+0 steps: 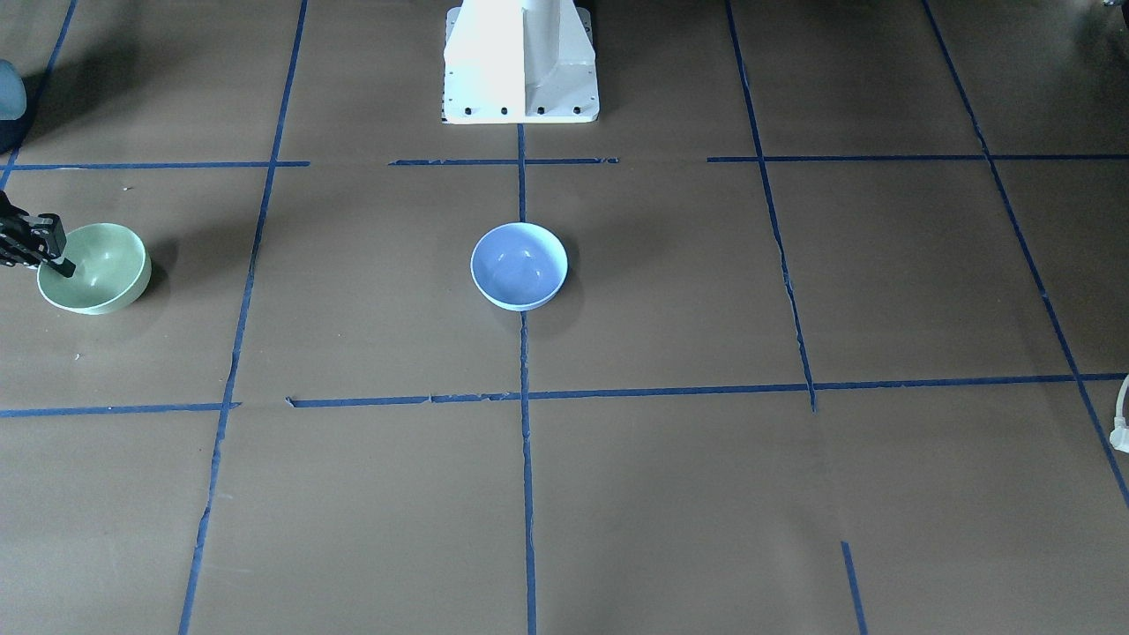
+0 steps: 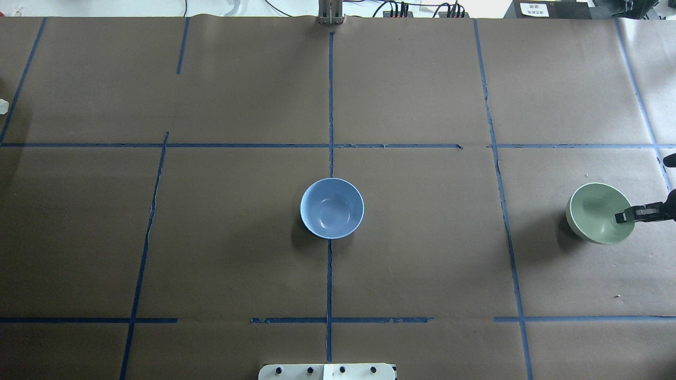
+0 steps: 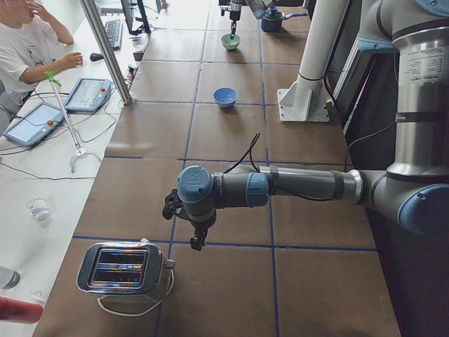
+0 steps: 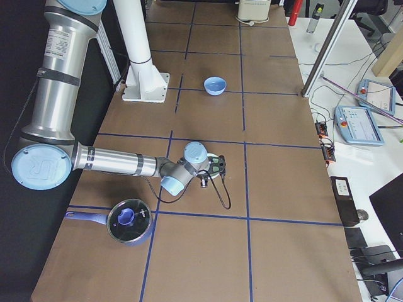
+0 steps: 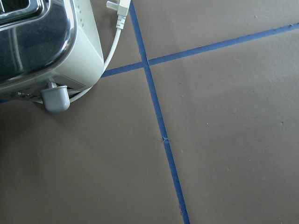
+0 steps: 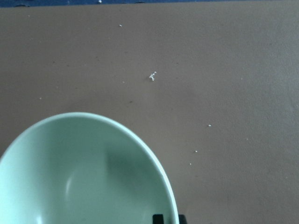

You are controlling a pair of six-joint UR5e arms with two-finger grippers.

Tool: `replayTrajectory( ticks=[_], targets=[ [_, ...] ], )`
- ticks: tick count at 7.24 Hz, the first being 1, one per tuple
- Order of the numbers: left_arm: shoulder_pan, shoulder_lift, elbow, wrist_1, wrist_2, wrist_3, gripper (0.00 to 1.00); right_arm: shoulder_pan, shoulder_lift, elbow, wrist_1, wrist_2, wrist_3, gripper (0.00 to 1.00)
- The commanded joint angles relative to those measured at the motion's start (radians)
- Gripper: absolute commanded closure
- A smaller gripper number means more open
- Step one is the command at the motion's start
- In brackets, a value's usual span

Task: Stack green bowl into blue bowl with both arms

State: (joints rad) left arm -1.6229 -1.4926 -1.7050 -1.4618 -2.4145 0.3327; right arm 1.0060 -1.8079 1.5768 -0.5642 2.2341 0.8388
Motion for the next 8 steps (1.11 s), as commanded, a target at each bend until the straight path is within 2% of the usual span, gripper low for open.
replayTrajectory(
  ticks=[1,2,3,5,6,8],
  targets=[
    [0.0,0.0,-0.002,0.0,0.0,-0.001,0.0,-0.006,0.014,0.035,-0.006,0.004,0.093,1.0],
    [0.0,0.0,-0.004,-0.002,0.0,-0.001,0.0,-0.007,0.068,0.054,-0.031,0.004,0.17,1.0],
    [0.0,0.0,-0.004,0.0,0.0,-0.001,0.0,-0.039,0.15,0.104,-0.136,-0.002,0.251,1.0],
    [0.0,0.0,-0.01,-0.002,-0.002,-0.023,0.0,-0.123,0.38,0.204,-0.468,-0.013,0.394,1.0],
    [0.0,-0.001,-0.01,-0.002,-0.002,-0.033,0.0,-0.179,0.529,0.21,-0.606,-0.046,0.508,1.0],
    [0.001,-0.003,-0.011,-0.002,-0.002,-0.043,0.0,-0.35,0.779,0.181,-0.788,-0.181,0.682,0.96]
  ],
)
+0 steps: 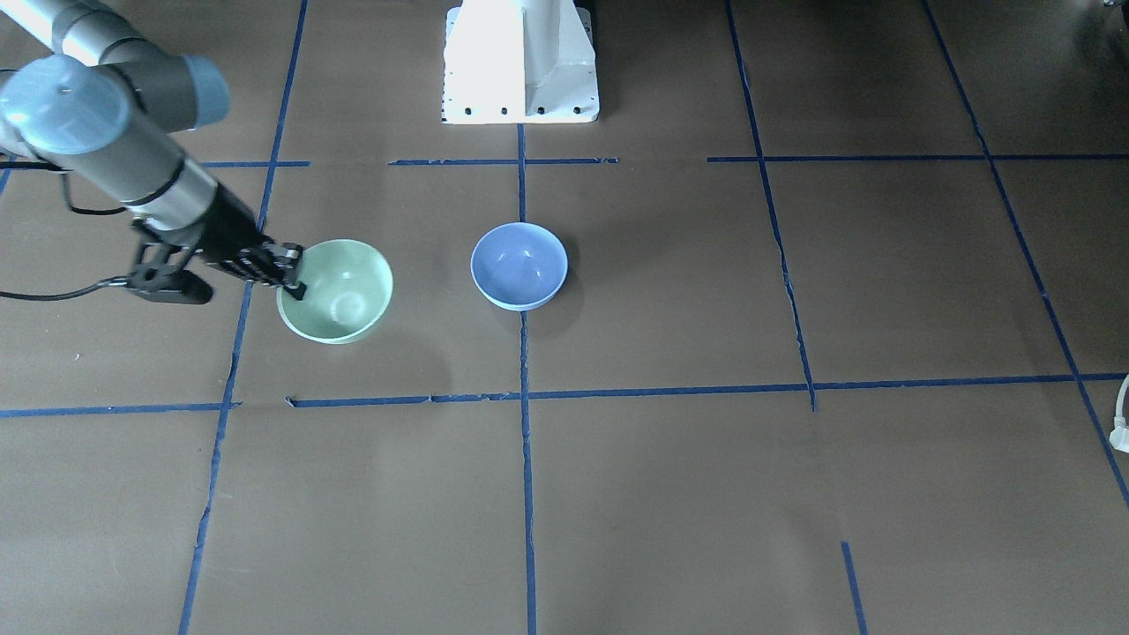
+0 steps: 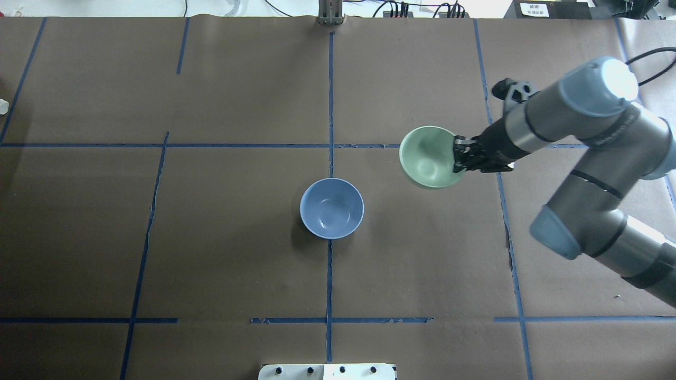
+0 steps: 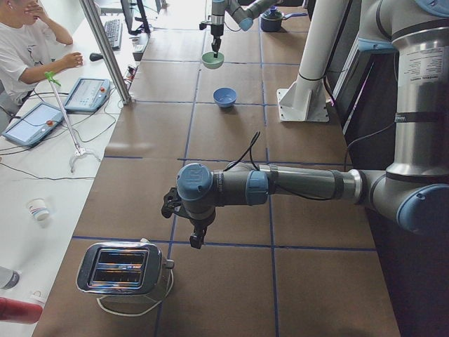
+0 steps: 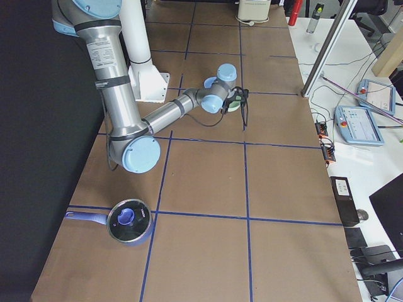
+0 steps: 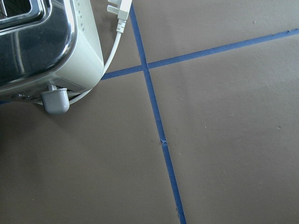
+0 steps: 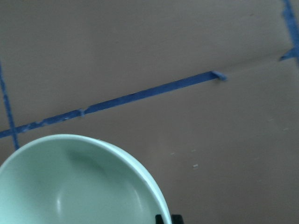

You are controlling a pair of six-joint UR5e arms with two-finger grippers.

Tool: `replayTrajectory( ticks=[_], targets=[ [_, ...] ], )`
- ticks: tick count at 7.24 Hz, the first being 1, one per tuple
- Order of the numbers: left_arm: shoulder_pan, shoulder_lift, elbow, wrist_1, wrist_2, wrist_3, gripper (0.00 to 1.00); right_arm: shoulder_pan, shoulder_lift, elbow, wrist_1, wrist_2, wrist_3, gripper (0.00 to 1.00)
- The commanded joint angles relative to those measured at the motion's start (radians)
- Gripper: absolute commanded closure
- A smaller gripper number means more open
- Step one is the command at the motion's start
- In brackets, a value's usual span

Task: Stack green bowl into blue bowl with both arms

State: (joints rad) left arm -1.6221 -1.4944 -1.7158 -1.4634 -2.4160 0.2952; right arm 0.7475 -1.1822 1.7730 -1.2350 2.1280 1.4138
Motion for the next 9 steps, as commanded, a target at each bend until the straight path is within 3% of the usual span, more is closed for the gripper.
replayTrajectory(
  ticks=[1,3,6,9],
  targets=[
    [0.001,-0.001,0.001,0.0,0.0,-0.005,0.0,-0.135,0.214,-0.023,-0.15,-0.085,0.178,0.93],
    [0.001,-0.001,0.001,0.0,0.0,-0.005,0.0,-0.224,0.214,-0.041,-0.15,-0.193,0.223,0.85],
    [0.001,-0.001,-0.001,0.001,-0.012,-0.007,0.0,-0.24,0.214,-0.064,-0.147,-0.203,0.231,0.77],
    [0.001,-0.001,-0.001,0.0,-0.02,-0.007,0.0,-0.261,0.219,-0.072,-0.144,-0.221,0.244,0.77]
  ],
)
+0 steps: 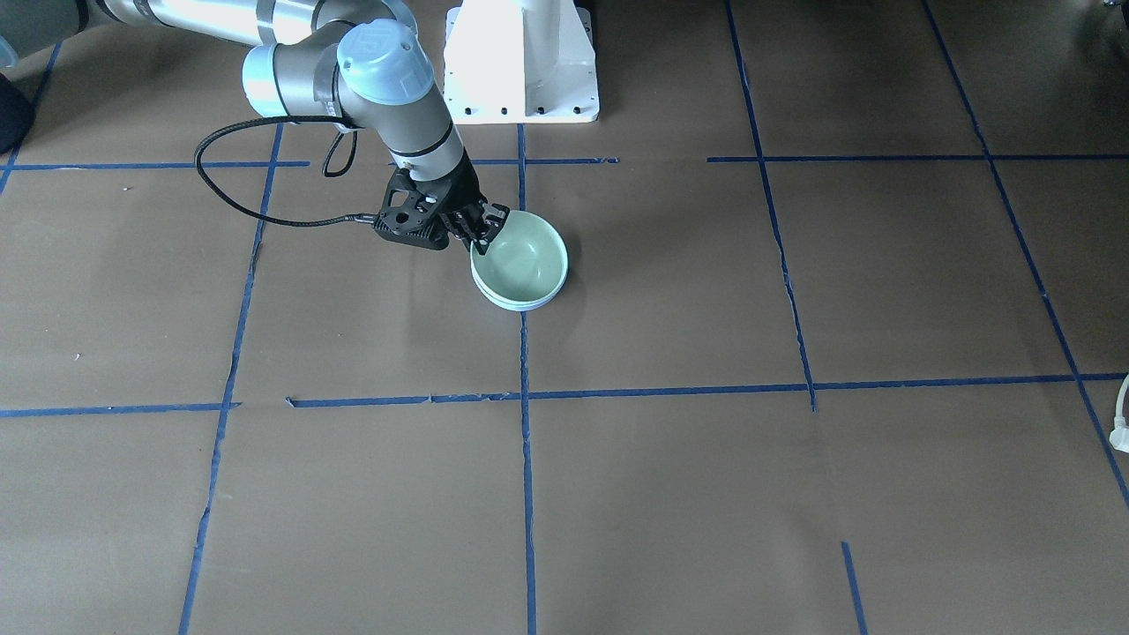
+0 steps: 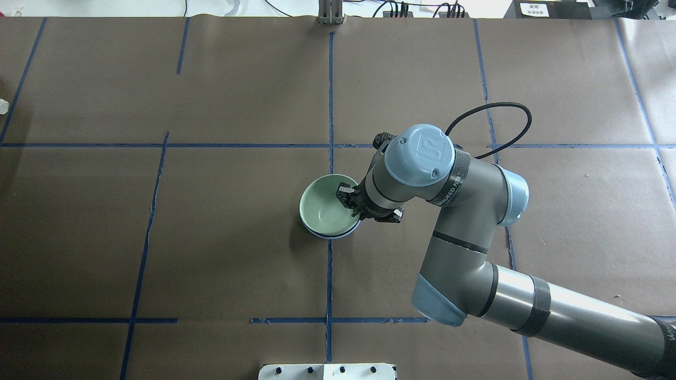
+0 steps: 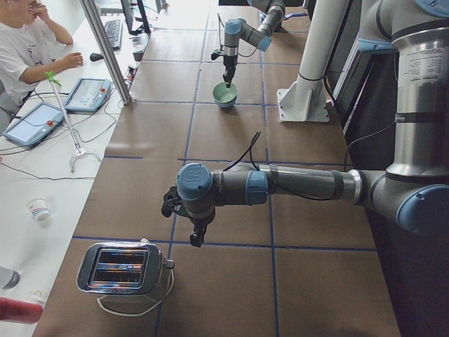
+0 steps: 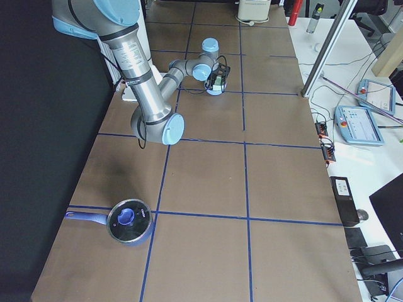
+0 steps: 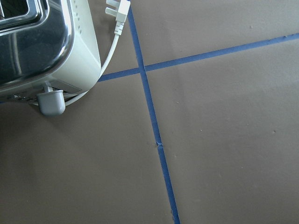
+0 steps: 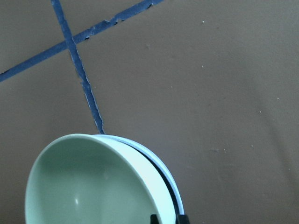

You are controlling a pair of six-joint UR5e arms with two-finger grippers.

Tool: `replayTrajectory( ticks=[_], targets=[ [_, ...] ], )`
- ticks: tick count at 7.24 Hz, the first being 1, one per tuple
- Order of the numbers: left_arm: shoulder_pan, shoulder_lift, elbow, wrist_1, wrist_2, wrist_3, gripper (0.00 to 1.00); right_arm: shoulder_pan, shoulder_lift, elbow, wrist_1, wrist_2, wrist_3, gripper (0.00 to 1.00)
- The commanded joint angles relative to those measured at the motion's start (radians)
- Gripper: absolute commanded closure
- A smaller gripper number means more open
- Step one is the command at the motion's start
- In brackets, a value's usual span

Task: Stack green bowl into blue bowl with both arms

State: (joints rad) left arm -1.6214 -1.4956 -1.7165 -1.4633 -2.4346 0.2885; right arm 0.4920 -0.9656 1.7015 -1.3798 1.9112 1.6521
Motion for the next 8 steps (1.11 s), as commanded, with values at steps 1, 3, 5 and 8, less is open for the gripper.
replayTrajectory(
  ticks=[1,3,5,8],
  targets=[
    [0.0,0.0,0.0,0.0,-0.001,0.0,0.0,-0.009,0.011,-0.002,-0.001,-0.006,0.011,0.76],
    [0.0,-0.002,0.0,0.0,-0.003,0.0,0.0,-0.009,0.01,0.001,-0.004,-0.008,0.002,0.0],
    [0.0,-0.002,0.0,0.001,-0.003,0.0,0.0,0.037,0.007,0.006,-0.011,0.009,-0.014,0.0],
    [0.003,-0.008,0.001,0.0,0.015,-0.06,0.0,0.207,-0.014,0.012,-0.192,0.148,-0.339,0.0]
  ],
)
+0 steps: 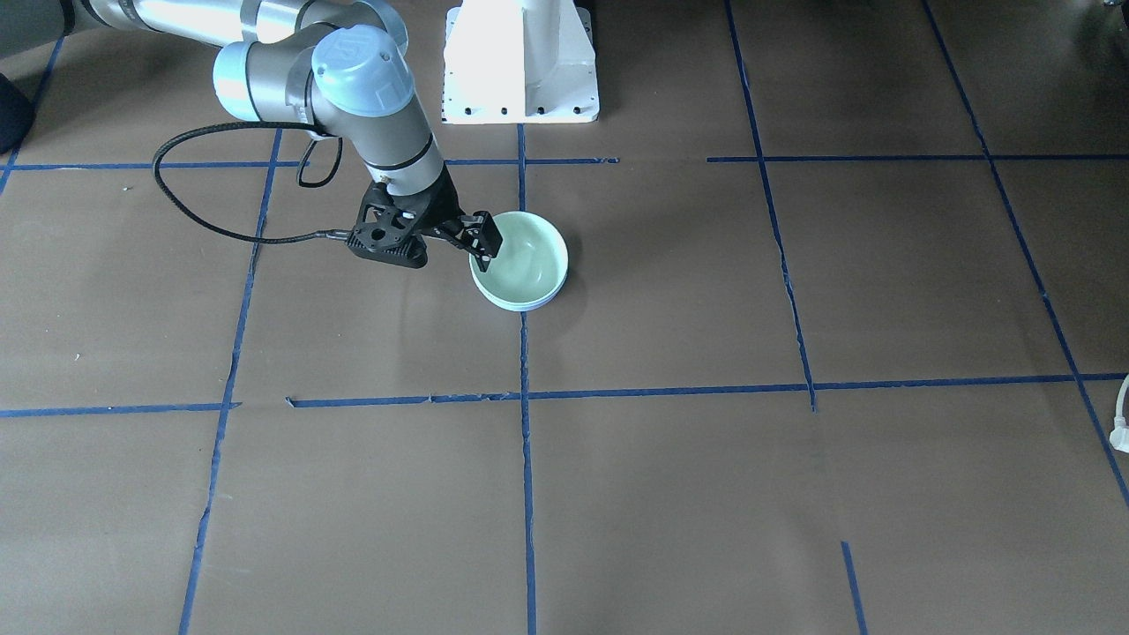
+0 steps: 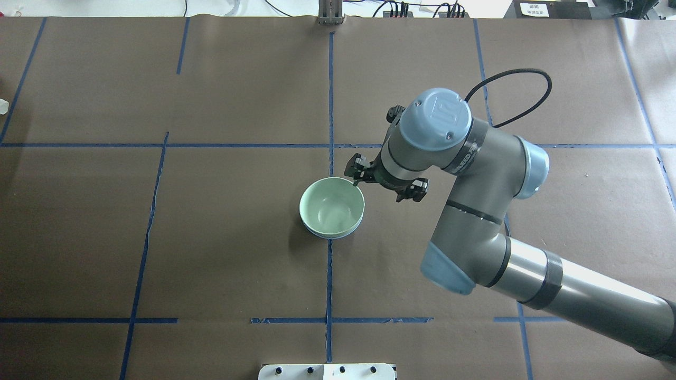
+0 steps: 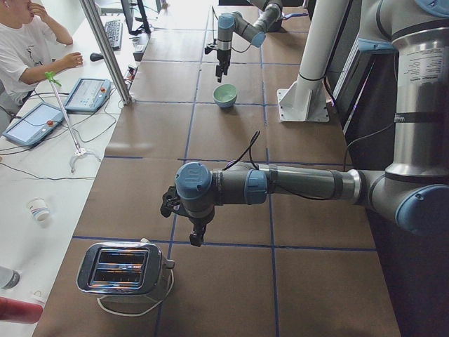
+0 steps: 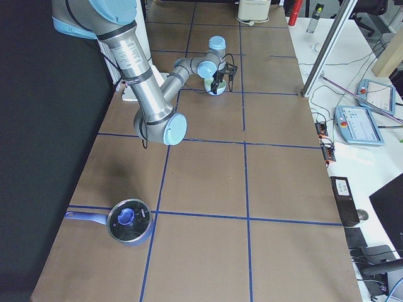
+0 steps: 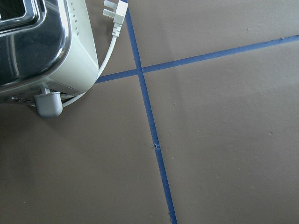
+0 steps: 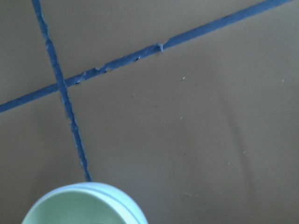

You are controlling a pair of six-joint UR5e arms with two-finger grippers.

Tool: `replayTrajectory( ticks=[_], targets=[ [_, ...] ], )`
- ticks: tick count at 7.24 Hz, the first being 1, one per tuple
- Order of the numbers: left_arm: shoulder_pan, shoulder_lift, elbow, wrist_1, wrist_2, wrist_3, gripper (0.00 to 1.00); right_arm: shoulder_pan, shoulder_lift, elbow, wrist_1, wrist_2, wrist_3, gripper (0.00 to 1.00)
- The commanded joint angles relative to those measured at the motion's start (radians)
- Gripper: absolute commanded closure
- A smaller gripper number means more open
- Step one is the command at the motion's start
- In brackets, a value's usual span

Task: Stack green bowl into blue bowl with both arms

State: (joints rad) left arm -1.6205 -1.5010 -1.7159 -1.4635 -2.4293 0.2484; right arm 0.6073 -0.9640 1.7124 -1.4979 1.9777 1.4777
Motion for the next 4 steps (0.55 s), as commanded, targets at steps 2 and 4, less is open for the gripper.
replayTrajectory(
  ticks=[2,4],
  targets=[
    [0.007,-0.007,0.001,0.008,0.058,-0.041,0.0,0.301,-0.124,-0.002,-0.125,0.189,-0.58,0.0],
    [0.022,-0.007,-0.002,0.009,0.058,-0.067,0.0,0.538,-0.296,-0.004,-0.127,0.314,-0.986,0.0]
  ],
)
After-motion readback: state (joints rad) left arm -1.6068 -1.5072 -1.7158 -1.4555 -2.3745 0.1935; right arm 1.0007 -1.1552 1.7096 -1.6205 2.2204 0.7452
